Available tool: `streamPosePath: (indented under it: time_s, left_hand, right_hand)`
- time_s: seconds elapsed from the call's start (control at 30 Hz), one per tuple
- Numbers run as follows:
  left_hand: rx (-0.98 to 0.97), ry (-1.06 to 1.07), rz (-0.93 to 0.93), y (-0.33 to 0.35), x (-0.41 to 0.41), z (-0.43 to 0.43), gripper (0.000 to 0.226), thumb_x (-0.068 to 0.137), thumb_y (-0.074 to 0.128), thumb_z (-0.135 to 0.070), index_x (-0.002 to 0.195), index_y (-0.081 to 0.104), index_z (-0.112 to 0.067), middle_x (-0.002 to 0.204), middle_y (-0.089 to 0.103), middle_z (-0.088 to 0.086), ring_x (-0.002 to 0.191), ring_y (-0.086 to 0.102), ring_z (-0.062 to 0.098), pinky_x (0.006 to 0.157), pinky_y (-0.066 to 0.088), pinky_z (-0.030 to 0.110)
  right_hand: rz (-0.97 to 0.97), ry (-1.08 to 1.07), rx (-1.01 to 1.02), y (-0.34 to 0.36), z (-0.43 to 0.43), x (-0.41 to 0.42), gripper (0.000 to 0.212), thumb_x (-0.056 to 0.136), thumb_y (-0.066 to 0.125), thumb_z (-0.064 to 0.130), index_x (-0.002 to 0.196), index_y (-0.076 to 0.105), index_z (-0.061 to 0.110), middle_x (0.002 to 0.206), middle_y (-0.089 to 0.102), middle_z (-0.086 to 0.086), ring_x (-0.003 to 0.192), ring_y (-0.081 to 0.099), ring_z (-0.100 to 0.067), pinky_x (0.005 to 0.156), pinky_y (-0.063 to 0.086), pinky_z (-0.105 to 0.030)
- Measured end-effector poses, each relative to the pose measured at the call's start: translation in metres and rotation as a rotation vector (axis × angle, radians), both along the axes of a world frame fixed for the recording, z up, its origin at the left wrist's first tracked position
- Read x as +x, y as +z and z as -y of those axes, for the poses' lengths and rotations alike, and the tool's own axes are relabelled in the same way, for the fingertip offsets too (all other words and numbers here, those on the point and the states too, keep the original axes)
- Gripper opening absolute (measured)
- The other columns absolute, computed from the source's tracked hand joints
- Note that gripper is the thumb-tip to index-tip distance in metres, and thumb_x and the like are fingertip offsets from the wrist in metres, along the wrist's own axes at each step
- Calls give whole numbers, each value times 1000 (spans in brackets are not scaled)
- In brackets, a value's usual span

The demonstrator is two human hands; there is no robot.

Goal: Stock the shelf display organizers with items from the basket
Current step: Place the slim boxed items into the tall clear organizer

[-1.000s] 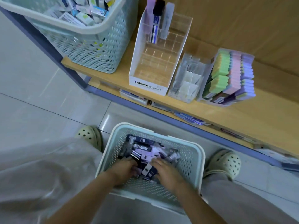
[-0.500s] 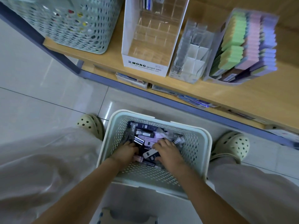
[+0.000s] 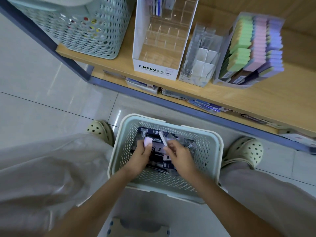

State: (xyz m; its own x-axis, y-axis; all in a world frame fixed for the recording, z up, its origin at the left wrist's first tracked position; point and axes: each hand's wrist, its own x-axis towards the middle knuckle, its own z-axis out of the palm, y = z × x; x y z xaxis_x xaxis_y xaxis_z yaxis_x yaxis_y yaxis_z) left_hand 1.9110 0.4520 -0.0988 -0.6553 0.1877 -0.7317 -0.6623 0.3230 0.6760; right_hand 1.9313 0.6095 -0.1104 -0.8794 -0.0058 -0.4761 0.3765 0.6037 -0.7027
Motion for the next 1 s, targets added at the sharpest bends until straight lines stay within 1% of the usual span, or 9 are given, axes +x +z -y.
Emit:
streamPosePath:
  time_s: [0.1, 0.23, 0.33, 0.4, 0.47, 0.53, 0.67, 0.83, 1.0]
  left_hand:
    - [169, 152, 14, 14, 4, -6, 27, 99, 39, -32, 115, 36, -11, 96, 52, -1, 86, 56, 5, 73, 47, 20]
    - [174, 219, -120, 26, 9, -11, 11, 98, 44, -14, 98, 43, -3, 74, 52, 1, 61, 56, -3, 60, 46, 14]
    - [92, 263, -194, 30, 10, -8, 10, 98, 43, -11, 97, 44, -1, 71, 52, 2, 63, 56, 7, 57, 47, 19]
    - [57, 271, -205, 33, 8, -1, 9, 98, 45, -14, 98, 45, -5, 70, 51, 4, 66, 52, 16, 62, 49, 34]
    - [36, 283, -169, 36, 6, 6, 4, 97, 46, -14, 93, 46, -13, 65, 48, 1, 59, 47, 14, 62, 46, 37]
    - [27, 268, -149, 39, 5, 9, 9, 97, 46, -14, 88, 46, -16, 63, 50, 0, 57, 49, 13, 61, 46, 30]
    - [23, 229, -105, 40, 5, 8, 12, 97, 46, -15, 85, 45, -17, 63, 54, 3, 59, 54, 16, 52, 44, 14]
    - [27, 244, -60, 39, 5, 7, 11, 97, 47, -15, 86, 48, -16, 66, 56, 4, 61, 55, 17, 53, 46, 17]
    - [12, 290, -19, 34, 4, 10, 10, 96, 49, -16, 88, 52, -20, 72, 58, 6, 72, 58, 26, 65, 48, 32]
  right_hand:
    - [-15, 126, -145, 22, 15, 0, 21, 91, 61, 25, 107, 56, 12, 95, 68, 1, 82, 65, -12, 76, 53, -28]
    - [-76, 195, -198, 34, 24, 11, 22, 86, 66, 16, 103, 56, 6, 80, 58, 6, 71, 57, -5, 69, 49, -23]
    - [-172, 185, -285, 35, 19, 16, 25, 85, 66, 26, 103, 62, 9, 87, 62, 12, 80, 59, 5, 76, 50, -16]
    - [-278, 147, -213, 29, 11, 12, 29, 90, 54, 36, 102, 65, 11, 92, 64, 10, 84, 61, 1, 76, 52, -21]
    - [-309, 118, -57, 16, 1, 4, 27, 94, 49, 30, 108, 63, 10, 99, 65, 4, 87, 62, -7, 77, 52, -28]
    - [-221, 181, 98, -2, -6, -3, 26, 96, 50, 20, 120, 57, 10, 115, 62, -3, 99, 62, -16, 85, 51, -35]
    - [13, 409, 252, -38, -12, -2, 41, 96, 51, 17, 135, 43, 11, 141, 42, -7, 121, 50, -26, 99, 42, -34]
    - [33, 494, 390, -52, -3, 8, 46, 95, 53, 23, 138, 41, 15, 137, 42, -5, 130, 36, -23, 108, 24, -30]
    - [125, 505, 412, -51, 0, 6, 48, 93, 54, 18, 139, 39, 13, 139, 43, -8, 119, 49, -27, 95, 40, -33]
